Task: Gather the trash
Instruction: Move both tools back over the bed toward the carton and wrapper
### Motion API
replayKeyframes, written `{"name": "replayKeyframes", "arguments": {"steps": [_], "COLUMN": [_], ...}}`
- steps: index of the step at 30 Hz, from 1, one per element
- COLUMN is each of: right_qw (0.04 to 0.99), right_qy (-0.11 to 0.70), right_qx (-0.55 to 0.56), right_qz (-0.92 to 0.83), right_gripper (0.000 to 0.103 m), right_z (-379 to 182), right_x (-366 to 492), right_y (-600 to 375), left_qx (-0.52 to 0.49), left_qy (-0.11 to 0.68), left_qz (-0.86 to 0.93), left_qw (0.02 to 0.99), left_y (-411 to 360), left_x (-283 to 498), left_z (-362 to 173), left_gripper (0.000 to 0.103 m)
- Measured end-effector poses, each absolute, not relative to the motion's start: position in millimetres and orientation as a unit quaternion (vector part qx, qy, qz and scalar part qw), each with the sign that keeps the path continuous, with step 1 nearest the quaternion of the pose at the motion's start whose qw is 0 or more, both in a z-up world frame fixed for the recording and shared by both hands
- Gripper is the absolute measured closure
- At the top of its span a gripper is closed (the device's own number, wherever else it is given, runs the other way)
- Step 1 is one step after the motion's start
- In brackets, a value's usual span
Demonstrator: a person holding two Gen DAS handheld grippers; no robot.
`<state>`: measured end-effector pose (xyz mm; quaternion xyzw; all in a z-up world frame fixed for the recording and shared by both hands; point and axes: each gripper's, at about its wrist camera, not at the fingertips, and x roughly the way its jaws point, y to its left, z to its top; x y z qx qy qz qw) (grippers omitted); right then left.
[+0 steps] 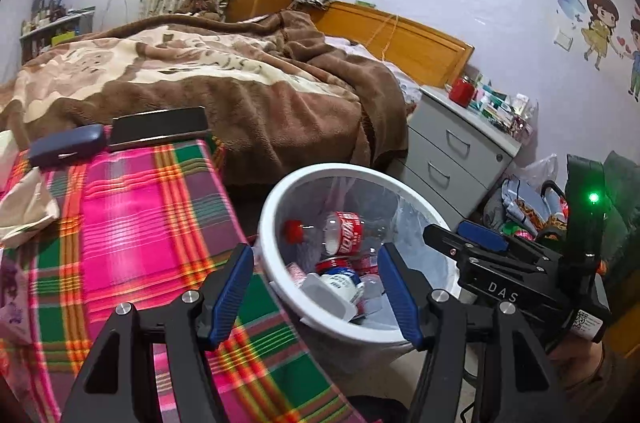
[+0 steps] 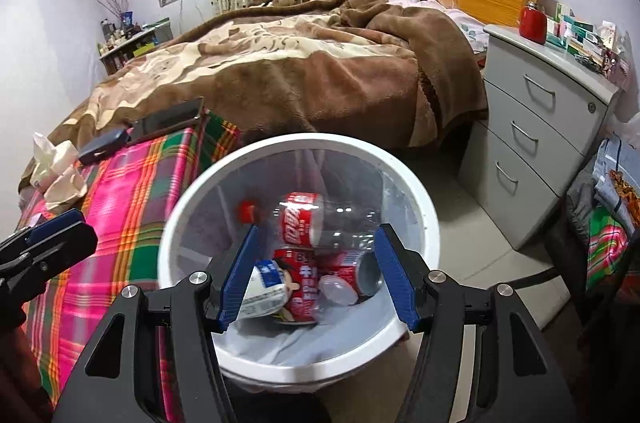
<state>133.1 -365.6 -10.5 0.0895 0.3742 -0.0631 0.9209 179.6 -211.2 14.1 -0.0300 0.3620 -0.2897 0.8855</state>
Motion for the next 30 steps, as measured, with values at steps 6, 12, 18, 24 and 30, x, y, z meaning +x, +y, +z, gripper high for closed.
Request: {"name": "replayKeyframes", "arguments": {"steps": [6,12,18,24,30], "right_qw": [0.925,0.929,0.929,0.93,0.93], "right_qy": [0.367,0.36,0.361,0.357,0.355], "right_qx": [0.086,0.08,0.074,0.07,0.06], "right_qz": [-0.047,-0.022,0.007,0.043,0.077], "right_gripper": [0.041,0.041,0.041,0.041,0.041], "right_z": [-6,-3,-5,-3,-1], "right_x": [131,131,133,135,141], "right_y": [-348,-327,-305,-273,-238], "left_qx": [-0.034,-0.037,-0.05,-0.053,-0.075], "left_qy": [0.349,0.337,0.328,0.313,0.315], "left_qz": [-0.26,-0.233,-0.198,-0.145,-0.102], "left_qw": [0.899,0.912,0.923,0.937,0.941], "left_y": [-180,-149,-110,-63,-7], "left_x": [168,154,143,129,125], "left_z": [23,27,29,31,26], "left_gripper": [0.039,0.039,0.039,0.039,0.039]}}
